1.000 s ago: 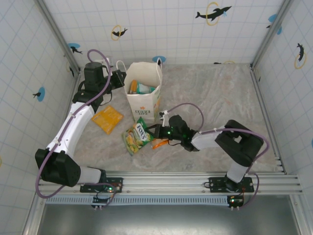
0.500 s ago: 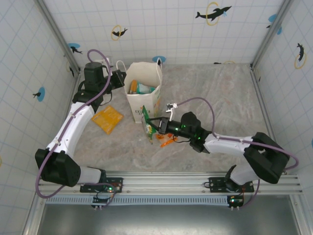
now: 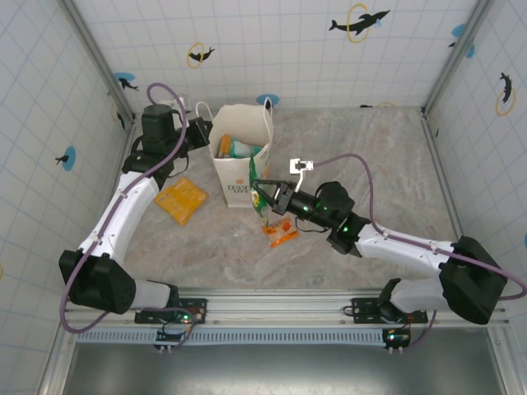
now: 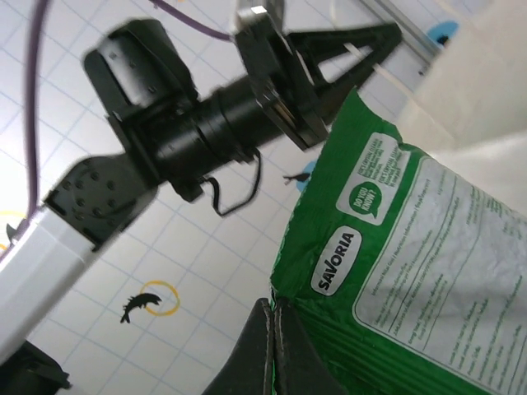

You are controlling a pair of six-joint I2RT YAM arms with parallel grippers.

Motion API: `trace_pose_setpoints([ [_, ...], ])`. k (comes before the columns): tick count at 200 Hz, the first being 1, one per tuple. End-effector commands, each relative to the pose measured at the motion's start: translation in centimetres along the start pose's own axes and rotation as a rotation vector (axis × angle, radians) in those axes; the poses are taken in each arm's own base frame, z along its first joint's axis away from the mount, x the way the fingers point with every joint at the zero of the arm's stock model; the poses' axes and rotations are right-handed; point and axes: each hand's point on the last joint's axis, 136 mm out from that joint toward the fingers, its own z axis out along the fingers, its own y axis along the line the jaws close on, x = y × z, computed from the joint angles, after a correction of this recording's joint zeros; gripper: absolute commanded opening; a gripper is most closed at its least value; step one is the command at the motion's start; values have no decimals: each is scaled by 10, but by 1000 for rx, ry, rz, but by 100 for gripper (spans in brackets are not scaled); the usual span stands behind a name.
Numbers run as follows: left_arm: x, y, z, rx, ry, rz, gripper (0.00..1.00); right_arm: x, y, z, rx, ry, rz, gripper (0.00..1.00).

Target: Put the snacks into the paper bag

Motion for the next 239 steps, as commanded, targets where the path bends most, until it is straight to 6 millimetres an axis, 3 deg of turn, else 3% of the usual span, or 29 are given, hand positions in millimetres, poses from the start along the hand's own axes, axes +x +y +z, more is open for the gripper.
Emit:
trace_pose_setpoints([
  [1, -11, -5, -6, 15, -29, 18, 0, -50, 55, 1, -108, -146, -102, 0],
  [69, -12, -6, -5, 17, -31, 17, 0, -103, 76, 34, -94, -263, -202, 0],
  [115, -14, -7, -5, 21, -33, 18, 0, -130, 73, 62, -82, -306, -235, 0],
  [174, -16, -8, -7, 22, -39, 20, 0, -161, 41, 92, -36, -343, -249, 0],
  [239, -14, -7, -3, 21, -30, 19, 0, -161, -18, 111, 76, -308, -250, 0],
])
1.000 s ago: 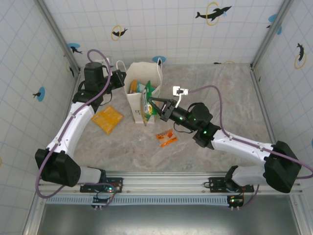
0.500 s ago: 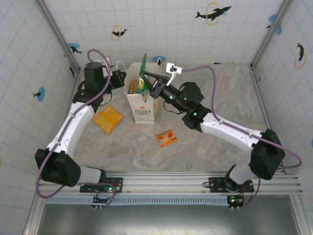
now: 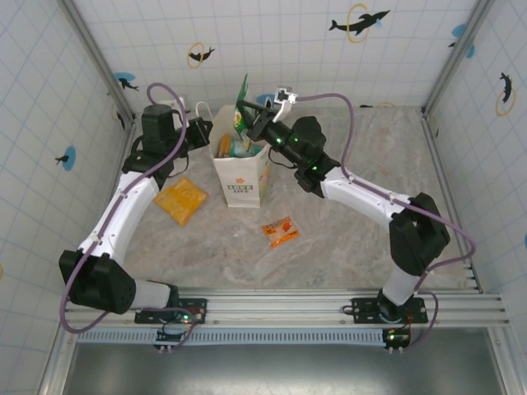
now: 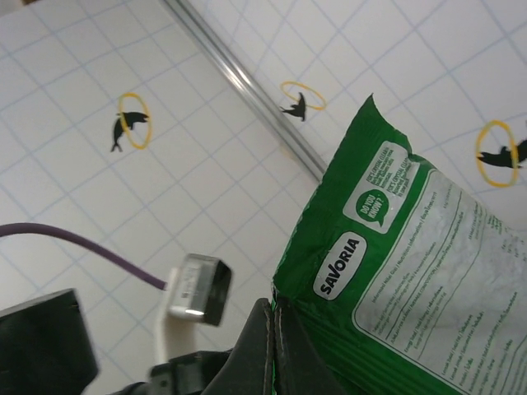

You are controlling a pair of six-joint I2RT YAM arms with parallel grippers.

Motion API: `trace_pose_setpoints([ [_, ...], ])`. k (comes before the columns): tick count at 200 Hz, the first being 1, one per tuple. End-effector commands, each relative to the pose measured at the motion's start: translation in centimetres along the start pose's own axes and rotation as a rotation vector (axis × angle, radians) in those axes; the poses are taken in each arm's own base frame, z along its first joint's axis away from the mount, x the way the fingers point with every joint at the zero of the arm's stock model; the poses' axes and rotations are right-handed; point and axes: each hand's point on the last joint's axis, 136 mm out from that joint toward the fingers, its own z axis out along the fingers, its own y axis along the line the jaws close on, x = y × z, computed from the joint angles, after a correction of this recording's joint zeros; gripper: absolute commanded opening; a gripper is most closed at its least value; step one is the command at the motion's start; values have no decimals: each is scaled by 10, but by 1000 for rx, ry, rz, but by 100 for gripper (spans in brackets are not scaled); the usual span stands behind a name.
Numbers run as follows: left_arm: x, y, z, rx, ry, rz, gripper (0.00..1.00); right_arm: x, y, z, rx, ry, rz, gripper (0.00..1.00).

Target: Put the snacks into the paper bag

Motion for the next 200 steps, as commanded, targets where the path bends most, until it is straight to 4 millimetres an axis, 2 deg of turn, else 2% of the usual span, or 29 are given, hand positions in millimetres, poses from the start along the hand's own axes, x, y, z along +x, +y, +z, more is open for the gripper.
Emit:
trace_pose_setpoints([
  [1, -14, -7, -3, 21, -31, 19, 0, -20, 13, 7, -31, -57, -33, 0],
  [24, -13, -6, -3, 19, -28, 20, 0, -14, 0, 7, -3, -40, -36, 0],
  [61, -11, -4, -3, 11, -24, 23, 0, -5, -4, 7, -7, -5, -17, 0],
  [145, -10, -4, -2, 13, -23, 22, 0, -4, -14, -2, 34, -2, -11, 0],
  [162, -11, -4, -2, 13, -25, 20, 0, -3, -14, -2, 36, 1, -10, 9],
  [183, -12, -5, -2, 14, -26, 21, 0, -1, -10, -1, 15, 14, -7, 29],
  [200, -12, -4, -2, 13, -25, 21, 0, -1, -6, 1, 0, 20, -6, 36],
])
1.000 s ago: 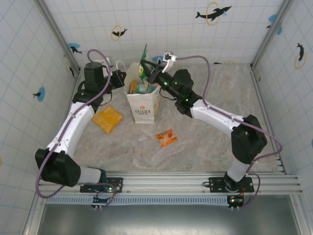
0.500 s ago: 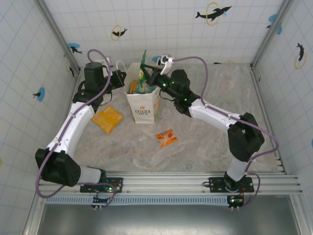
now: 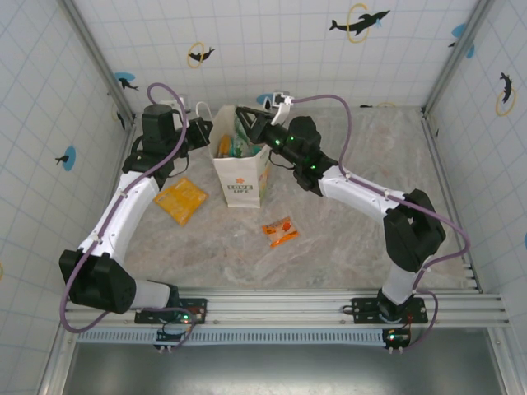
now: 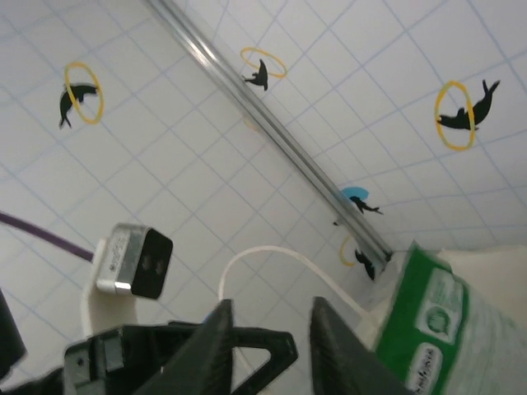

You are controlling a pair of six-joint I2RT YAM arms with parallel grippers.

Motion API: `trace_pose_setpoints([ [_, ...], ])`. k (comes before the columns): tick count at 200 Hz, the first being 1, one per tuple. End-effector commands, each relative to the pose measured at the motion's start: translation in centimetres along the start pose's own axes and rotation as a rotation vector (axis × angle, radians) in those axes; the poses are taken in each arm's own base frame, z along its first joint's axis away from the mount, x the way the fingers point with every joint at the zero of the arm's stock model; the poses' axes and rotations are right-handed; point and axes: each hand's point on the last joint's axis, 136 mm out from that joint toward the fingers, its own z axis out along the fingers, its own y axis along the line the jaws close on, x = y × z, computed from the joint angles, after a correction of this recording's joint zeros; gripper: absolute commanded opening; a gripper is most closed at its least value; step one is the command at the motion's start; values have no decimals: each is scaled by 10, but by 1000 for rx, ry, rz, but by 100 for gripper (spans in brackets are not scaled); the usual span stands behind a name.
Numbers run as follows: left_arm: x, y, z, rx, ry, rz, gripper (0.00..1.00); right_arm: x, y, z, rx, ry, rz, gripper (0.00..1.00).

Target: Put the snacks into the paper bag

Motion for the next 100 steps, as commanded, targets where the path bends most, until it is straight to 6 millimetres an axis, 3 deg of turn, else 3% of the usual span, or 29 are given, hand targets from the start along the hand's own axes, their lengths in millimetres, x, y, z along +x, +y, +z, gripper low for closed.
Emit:
trace_pose_setpoints([
  [1, -13, -5, -3, 14, -29, 22, 0, -18, 20, -3, -59, -41, -8, 36],
  [65, -12, -4, -3, 11, -26, 20, 0, -18, 28, -8, -76, -26, -11, 38],
  [100, -11, -4, -4, 9, -26, 21, 0, -9, 32, -26, -65, 11, -23, 39],
])
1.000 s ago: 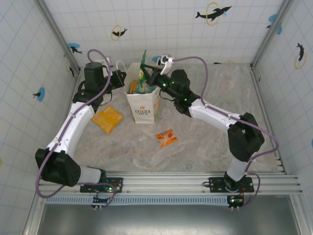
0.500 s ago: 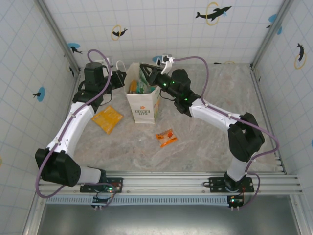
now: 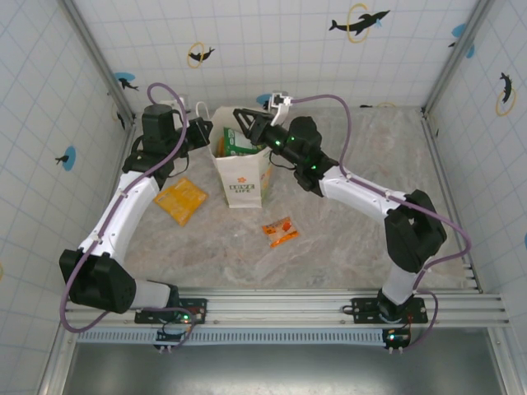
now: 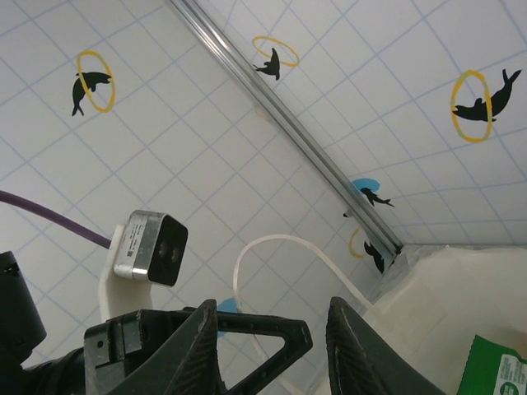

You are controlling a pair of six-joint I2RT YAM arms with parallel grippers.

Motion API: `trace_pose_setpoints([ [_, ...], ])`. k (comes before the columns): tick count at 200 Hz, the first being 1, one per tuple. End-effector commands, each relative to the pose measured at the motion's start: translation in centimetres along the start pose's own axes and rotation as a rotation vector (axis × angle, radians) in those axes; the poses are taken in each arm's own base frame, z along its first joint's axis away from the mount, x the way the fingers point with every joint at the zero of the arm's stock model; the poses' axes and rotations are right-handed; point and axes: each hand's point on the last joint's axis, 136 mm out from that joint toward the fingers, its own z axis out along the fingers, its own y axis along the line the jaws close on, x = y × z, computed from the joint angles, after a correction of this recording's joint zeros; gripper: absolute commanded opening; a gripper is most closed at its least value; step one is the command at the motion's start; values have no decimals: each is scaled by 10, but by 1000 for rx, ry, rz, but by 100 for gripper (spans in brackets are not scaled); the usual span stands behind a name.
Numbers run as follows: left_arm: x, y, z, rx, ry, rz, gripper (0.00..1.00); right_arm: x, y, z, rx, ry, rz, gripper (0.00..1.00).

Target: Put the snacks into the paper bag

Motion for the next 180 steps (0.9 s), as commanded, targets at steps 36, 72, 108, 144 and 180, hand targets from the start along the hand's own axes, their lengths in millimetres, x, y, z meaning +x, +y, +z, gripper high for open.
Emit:
trace_pose_setpoints([
  [36, -12, -5, -6, 9, -28, 24, 0, 18, 16, -60, 45, 82, -60, 40],
  [72, -11, -4, -6, 6, -31, 25, 0, 63, -14, -113, 190, 190, -35, 40],
  [108, -9, -2, -5, 6, -28, 22, 0, 109, -49, -169, 336, 260, 90, 41],
  [144, -7, -2, -5, 8, -30, 17, 0, 147, -79, -213, 481, 292, 245, 40],
  [180, -8, -4, -8, 12, -35, 20, 0, 185, -99, -242, 576, 356, 400, 40],
])
